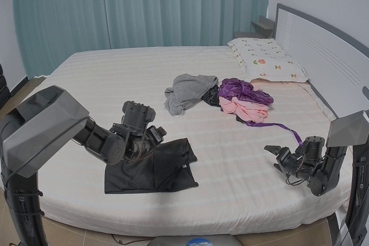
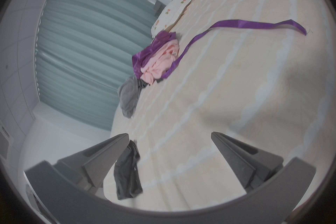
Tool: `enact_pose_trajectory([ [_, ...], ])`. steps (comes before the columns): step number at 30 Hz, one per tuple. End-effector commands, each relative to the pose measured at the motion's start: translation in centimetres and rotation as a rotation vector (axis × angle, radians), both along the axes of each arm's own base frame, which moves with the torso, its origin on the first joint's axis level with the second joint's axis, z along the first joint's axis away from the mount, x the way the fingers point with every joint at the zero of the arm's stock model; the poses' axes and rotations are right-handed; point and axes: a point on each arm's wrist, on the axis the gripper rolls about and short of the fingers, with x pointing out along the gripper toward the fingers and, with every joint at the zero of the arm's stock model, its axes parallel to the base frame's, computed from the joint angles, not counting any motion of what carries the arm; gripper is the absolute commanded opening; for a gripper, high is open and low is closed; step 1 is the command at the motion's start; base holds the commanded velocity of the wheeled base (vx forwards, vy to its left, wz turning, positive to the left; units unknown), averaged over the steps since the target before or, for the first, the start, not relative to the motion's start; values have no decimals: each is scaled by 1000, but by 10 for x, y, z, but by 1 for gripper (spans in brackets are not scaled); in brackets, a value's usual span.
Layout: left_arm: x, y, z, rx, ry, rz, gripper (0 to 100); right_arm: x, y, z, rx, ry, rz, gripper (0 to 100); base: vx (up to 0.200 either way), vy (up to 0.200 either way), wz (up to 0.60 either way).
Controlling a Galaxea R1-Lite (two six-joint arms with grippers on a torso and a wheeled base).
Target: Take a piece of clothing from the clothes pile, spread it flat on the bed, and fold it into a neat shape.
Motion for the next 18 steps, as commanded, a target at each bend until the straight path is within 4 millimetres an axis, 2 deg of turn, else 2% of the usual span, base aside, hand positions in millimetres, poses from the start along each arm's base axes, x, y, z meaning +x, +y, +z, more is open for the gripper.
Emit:
enact_pose_trajectory([
  [1,-20,48,18,-154,64,104,100,-3,42,13,-100,-4,85,100,0,0,0],
  [4,-29,65,13,-241,129,122,100,3,56,22,-181,-2,86,100,0,0,0],
  [7,-35,83,7,-340,163,128,100,3,73,35,-256,6,120,100,0,200,0],
  [9,-35,89,4,-367,157,134,100,1,80,39,-278,11,143,100,0,200,0],
  [12,-34,109,-5,-417,132,172,100,0,100,45,-321,7,194,100,0,200,0],
  [15,-33,116,-14,-443,128,173,100,2,112,46,-355,3,221,100,0,200,0],
  [18,-35,125,-26,-451,116,187,100,6,132,48,-412,10,273,100,0,200,0],
])
